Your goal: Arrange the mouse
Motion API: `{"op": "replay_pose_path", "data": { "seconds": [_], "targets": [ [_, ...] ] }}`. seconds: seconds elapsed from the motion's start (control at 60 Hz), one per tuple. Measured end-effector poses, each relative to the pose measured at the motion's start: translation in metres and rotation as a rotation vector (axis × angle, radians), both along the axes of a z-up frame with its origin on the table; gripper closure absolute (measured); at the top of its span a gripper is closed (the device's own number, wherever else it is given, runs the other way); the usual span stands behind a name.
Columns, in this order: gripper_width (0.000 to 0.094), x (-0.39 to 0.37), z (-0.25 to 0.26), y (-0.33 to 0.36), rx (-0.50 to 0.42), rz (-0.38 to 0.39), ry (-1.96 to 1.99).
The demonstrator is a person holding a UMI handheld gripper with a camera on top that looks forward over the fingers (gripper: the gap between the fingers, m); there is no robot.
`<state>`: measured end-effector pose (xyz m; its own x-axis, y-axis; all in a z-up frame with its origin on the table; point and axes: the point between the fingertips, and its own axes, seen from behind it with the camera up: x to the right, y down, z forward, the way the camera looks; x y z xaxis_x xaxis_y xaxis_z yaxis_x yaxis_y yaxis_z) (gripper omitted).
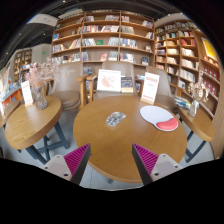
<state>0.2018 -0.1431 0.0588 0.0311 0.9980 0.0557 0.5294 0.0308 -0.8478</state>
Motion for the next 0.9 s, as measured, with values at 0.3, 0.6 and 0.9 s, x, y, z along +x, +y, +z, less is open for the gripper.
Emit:
{"op": "replay_pose_path", "data": {
  "seconds": [0.3, 0.6, 0.9],
  "targets": [
    [0.0084, -0.084, -0.041, 0.013, -0.011, -0.033, -0.052],
    [0.0088, -0.158, -0.063, 0.01, -0.033, -0.048, -0.098],
    [0.0082, -0.213, -0.073, 0.012, -0.061, -0.059, -0.118]
  ]
}}
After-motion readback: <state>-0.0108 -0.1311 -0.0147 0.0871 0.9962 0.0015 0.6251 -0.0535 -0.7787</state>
